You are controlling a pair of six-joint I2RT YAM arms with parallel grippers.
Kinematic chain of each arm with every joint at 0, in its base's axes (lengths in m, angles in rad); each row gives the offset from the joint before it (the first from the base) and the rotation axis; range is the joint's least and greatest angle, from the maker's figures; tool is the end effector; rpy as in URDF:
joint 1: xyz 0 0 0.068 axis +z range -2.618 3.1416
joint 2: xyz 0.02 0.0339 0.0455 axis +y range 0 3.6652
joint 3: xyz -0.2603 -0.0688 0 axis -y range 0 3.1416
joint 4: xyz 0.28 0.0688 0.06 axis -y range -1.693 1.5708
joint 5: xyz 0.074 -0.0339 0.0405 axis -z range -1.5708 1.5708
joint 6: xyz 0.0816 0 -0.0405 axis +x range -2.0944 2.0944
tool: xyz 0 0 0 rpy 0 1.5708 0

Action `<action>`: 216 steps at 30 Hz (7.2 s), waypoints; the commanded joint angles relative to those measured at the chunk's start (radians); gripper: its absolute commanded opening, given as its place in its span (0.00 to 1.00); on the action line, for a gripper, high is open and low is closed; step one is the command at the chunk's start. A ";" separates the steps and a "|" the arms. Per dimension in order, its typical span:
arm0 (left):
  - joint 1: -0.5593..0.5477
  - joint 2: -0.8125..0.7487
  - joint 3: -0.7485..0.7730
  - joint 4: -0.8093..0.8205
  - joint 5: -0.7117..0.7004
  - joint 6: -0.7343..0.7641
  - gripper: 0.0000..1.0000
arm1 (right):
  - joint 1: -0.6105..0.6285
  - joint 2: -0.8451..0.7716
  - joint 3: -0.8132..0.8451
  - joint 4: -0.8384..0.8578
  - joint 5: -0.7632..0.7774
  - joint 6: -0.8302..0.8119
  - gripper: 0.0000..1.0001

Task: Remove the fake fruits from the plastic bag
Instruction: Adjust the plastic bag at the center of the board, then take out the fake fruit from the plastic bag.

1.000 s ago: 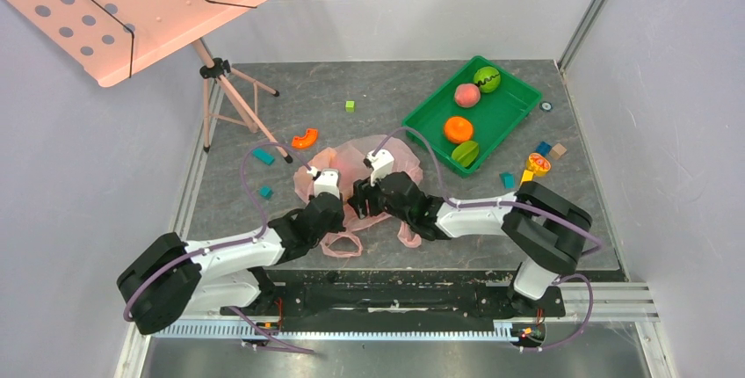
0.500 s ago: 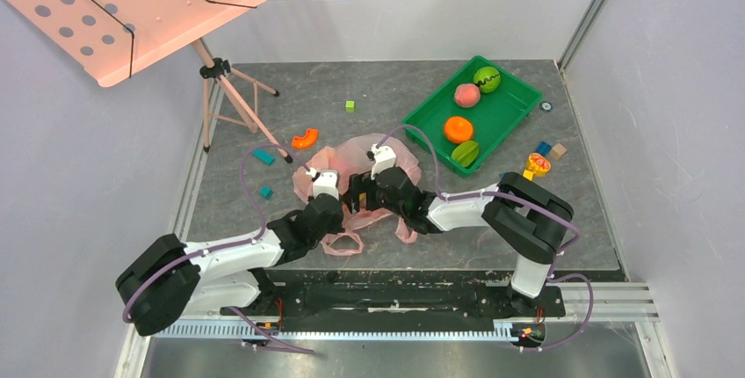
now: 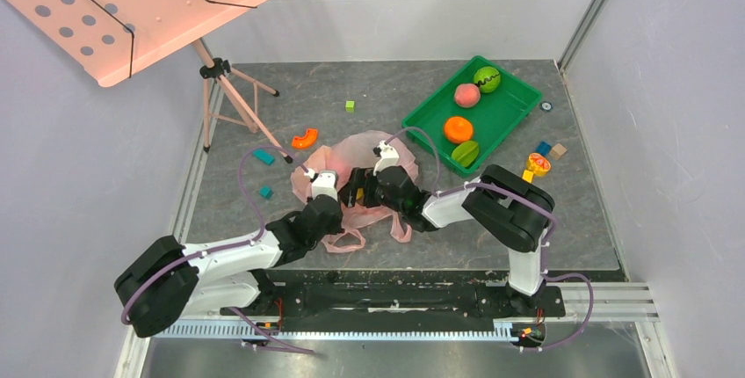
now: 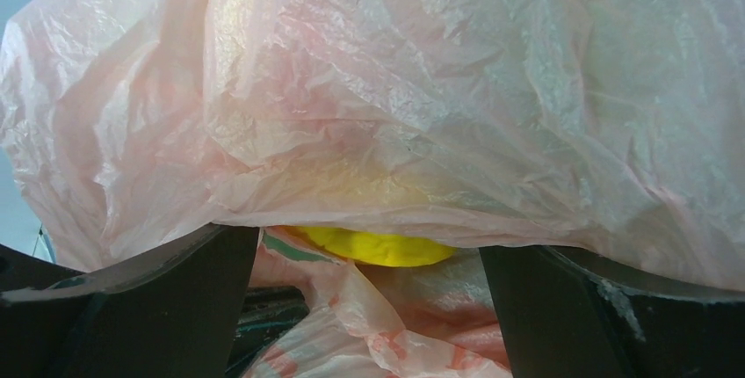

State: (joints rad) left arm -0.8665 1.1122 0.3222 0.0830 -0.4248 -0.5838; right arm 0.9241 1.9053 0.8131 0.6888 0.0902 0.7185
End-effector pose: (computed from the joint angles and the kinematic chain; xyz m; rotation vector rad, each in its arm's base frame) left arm 0.1922 -0.1743 0.0939 0.0939 2.2207 -0.3192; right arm 0.2652 0.3391 0.0775 -0.1537 2.1015 0.9536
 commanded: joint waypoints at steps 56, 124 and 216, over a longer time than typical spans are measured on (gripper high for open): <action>0.275 -0.133 0.196 -0.132 0.095 -0.047 0.02 | -0.018 -0.084 -0.046 0.069 0.014 -0.174 0.69; 0.337 0.124 0.071 -0.001 -0.016 -0.166 0.02 | -0.086 0.060 -0.161 0.655 -0.190 0.039 0.65; 0.343 0.141 0.072 0.011 0.081 -0.124 0.02 | 0.013 -0.106 -0.040 -0.038 -0.213 -0.559 0.98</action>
State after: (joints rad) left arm -0.5278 1.2499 0.3714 0.1013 -0.3550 -0.7418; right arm 0.9226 1.7893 0.7059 0.6567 -0.1242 0.1864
